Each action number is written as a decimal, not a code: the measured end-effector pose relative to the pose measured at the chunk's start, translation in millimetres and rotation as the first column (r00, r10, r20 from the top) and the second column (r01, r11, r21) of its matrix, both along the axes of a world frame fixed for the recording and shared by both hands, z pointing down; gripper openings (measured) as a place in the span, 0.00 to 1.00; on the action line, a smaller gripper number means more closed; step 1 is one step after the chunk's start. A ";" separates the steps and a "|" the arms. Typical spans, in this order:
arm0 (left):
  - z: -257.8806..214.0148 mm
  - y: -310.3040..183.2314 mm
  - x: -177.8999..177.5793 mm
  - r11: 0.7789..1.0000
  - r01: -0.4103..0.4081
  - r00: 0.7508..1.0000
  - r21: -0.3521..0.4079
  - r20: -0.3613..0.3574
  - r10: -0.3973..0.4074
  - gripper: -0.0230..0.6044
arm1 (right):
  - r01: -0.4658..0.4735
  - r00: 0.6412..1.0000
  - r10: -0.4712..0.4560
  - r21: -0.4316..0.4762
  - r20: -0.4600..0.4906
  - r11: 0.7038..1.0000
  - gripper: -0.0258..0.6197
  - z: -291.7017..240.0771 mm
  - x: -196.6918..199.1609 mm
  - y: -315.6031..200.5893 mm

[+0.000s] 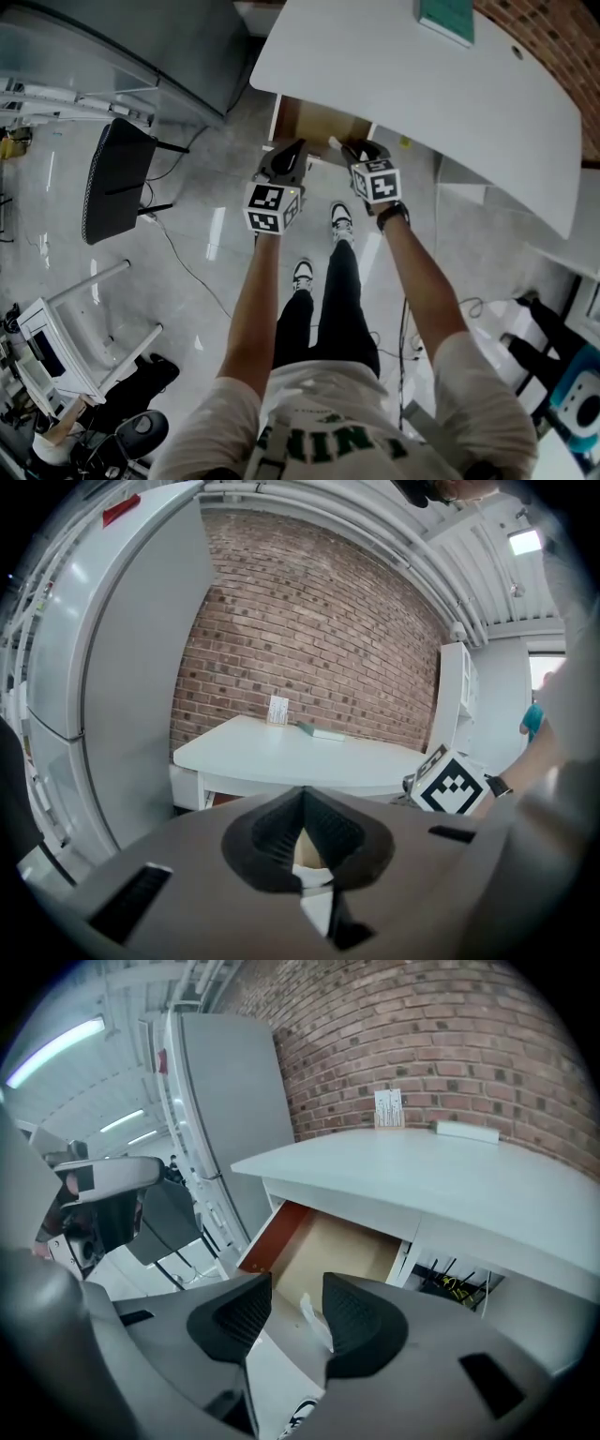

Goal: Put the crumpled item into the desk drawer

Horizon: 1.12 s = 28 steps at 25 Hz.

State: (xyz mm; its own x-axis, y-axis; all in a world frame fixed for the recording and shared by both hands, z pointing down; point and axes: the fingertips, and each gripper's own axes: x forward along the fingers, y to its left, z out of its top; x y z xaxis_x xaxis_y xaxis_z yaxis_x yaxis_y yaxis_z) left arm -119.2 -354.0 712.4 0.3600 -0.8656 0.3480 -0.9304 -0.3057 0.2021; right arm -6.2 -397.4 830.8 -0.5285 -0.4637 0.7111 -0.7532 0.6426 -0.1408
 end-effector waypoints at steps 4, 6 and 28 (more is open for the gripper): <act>-25.4 7.6 0.2 1.000 0.002 1.000 0.020 -0.004 -0.002 0.04 | -0.052 0.996 0.050 0.022 0.074 0.998 0.27 -39.9 2.1 9.0; -40.2 10.2 -0.1 0.999 0.004 1.000 0.033 -0.005 -0.004 0.04 | -0.081 0.991 0.075 0.042 0.114 0.996 0.27 -62.9 3.1 12.6; -204.0 71.7 -9.3 0.979 0.072 0.996 0.189 0.033 -0.080 0.04 | -0.273 0.944 0.164 0.398 0.287 0.876 0.18 -296.9 45.2 82.8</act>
State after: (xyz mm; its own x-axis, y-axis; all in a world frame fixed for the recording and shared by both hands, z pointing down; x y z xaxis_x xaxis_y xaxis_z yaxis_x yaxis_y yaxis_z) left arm -128.5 -282.3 508.4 0.2798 -0.9411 0.1898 -0.9586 -0.2629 0.1095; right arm 39.0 -314.6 533.8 -0.5044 -0.8155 0.2837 -0.8602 0.5031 -0.0833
